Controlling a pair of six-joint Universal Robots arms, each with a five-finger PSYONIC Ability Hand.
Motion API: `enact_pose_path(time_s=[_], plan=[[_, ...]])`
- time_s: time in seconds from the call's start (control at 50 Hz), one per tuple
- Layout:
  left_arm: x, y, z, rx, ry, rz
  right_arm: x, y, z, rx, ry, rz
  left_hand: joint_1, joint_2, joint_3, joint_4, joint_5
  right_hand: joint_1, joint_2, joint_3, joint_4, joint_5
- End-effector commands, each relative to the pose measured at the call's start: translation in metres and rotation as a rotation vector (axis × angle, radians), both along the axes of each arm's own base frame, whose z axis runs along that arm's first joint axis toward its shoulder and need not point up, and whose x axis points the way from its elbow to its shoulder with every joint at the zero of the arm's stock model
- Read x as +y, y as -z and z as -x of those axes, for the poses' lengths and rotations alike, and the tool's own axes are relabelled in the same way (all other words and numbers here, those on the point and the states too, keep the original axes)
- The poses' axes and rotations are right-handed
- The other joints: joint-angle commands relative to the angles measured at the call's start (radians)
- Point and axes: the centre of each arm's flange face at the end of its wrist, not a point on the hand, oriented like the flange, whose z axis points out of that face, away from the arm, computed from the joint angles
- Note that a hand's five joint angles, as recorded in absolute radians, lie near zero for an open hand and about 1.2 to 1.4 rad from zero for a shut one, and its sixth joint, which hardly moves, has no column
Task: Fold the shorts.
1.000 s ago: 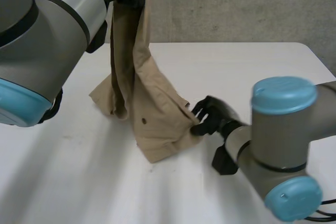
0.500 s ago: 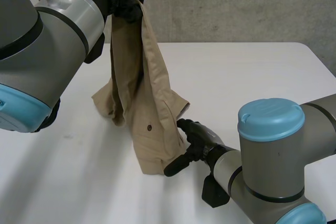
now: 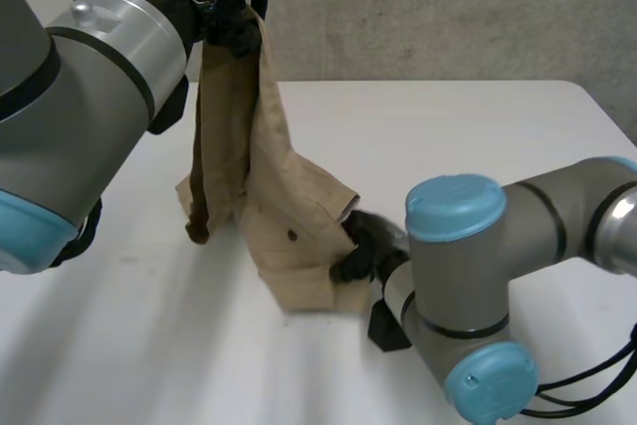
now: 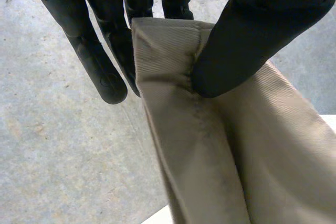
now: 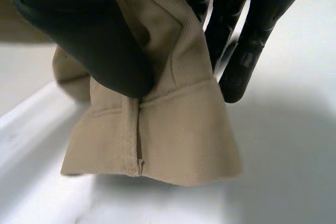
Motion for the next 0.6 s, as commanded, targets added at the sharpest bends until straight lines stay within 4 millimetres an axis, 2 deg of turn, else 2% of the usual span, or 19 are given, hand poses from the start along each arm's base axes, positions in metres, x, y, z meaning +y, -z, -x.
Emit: enact_pose_path(time_s=[0.02, 0.04, 0.06, 0.1, 0.12, 0.18, 0.2, 0.24, 0.26, 0.28, 0.3, 0.32, 0.36, 0.42, 0.48, 0.54, 0.56, 0.6], plan=[[-0.005, -0.002, -0.017, -0.002, -0.043, -0.002, -0.023, -0.072, 0.025, 0.022, 0.054, 0.272, 0.257, 0.196, 0.204, 0.198, 0.26, 0.437, 0.22, 0.219, 0.214, 0.259], [-0.008, -0.001, -0.02, -0.006, -0.054, -0.007, -0.037, -0.092, 0.039, 0.104, 0.053, 0.374, 0.257, 0.196, 0.204, 0.198, 0.26, 0.437, 0.22, 0.219, 0.214, 0.259], [-0.01, 0.0, -0.024, -0.009, -0.064, -0.009, -0.043, -0.101, 0.046, 0.169, 0.041, 0.429, 0.257, 0.196, 0.204, 0.198, 0.26, 0.437, 0.22, 0.219, 0.214, 0.259], [-0.014, 0.004, -0.033, -0.019, -0.091, -0.021, -0.048, -0.112, 0.053, 0.291, -0.003, 0.52, 0.257, 0.196, 0.204, 0.198, 0.26, 0.437, 0.22, 0.219, 0.214, 0.259], [-0.015, 0.006, -0.035, -0.024, -0.099, -0.027, -0.052, -0.124, 0.062, 0.437, -0.047, 0.617, 0.257, 0.196, 0.204, 0.198, 0.26, 0.437, 0.22, 0.219, 0.214, 0.259], [-0.019, 0.018, -0.047, -0.053, -0.133, -0.062, -0.056, -0.136, 0.07, 0.656, -0.104, 0.732, 0.257, 0.196, 0.204, 0.198, 0.26, 0.437, 0.22, 0.219, 0.214, 0.259], [-0.021, 0.026, -0.052, -0.071, -0.148, -0.087, -0.055, -0.139, 0.074, 0.798, -0.146, 0.782, 0.257, 0.196, 0.204, 0.198, 0.26, 0.437, 0.22, 0.219, 0.214, 0.259], [-0.022, 0.037, -0.057, -0.092, -0.163, -0.121, -0.055, -0.145, 0.077, 0.868, -0.153, 0.809, 0.257, 0.196, 0.204, 0.198, 0.26, 0.437, 0.22, 0.219, 0.214, 0.259], [-0.023, 0.047, -0.06, -0.113, -0.172, -0.154, -0.051, -0.157, 0.082, 0.93, -0.14, 0.844, 0.257, 0.196, 0.204, 0.198, 0.26, 0.437, 0.22, 0.219, 0.214, 0.259], [-0.022, 0.054, -0.062, -0.127, -0.175, -0.173, -0.05, -0.163, 0.083, 0.941, -0.13, 0.859, 0.257, 0.196, 0.204, 0.198, 0.26, 0.437, 0.22, 0.219, 0.214, 0.259], [-0.021, 0.06, -0.064, -0.142, -0.174, -0.193, -0.044, -0.179, 0.087, 0.972, -0.112, 0.909, 0.257, 0.196, 0.204, 0.198, 0.26, 0.437, 0.22, 0.219, 0.214, 0.259], [-0.017, 0.072, -0.067, -0.178, -0.167, -0.229, -0.04, -0.185, 0.088, 0.98, -0.108, 0.928, 0.257, 0.196, 0.204, 0.198, 0.26, 0.437, 0.22, 0.219, 0.214, 0.259], [-0.01, 0.085, -0.068, -0.216, -0.141, -0.267, -0.033, -0.196, 0.091, 1.03, -0.115, 0.973, 0.257, 0.196, 0.204, 0.198, 0.26, 0.437, 0.22, 0.219, 0.214, 0.259], [0.001, 0.104, -0.069, -0.272, -0.091, -0.319, -0.029, -0.198, 0.092, 1.087, -0.148, 0.993, 0.257, 0.196, 0.204, 0.198, 0.26, 0.437, 0.22, 0.219, 0.214, 0.259], [0.008, 0.122, -0.073, -0.309, -0.069, -0.373, -0.025, -0.187, 0.09, 1.143, -0.233, 0.985, 0.257, 0.196, 0.204, 0.198, 0.26, 0.437, 0.22, 0.219, 0.214, 0.259], [0.01, 0.136, -0.076, -0.325, -0.068, -0.413, -0.024, -0.166, 0.086, 1.162, -0.334, 0.926, 0.257, 0.196, 0.204, 0.198, 0.26, 0.437, 0.22, 0.219, 0.214, 0.259], [0.01, 0.139, -0.076, -0.329, -0.067, -0.423, -0.029, -0.144, 0.083, 1.172, -0.405, 0.861, 0.257, 0.196, 0.204, 0.198, 0.26, 0.437, 0.22, 0.219, 0.214, 0.259], [0.008, 0.148, -0.074, -0.338, -0.063, -0.437, -0.035, -0.126, 0.082, 1.18, -0.447, 0.804, 0.257, 0.196, 0.204, 0.198, 0.26, 0.437, 0.22, 0.219, 0.214, 0.259]])
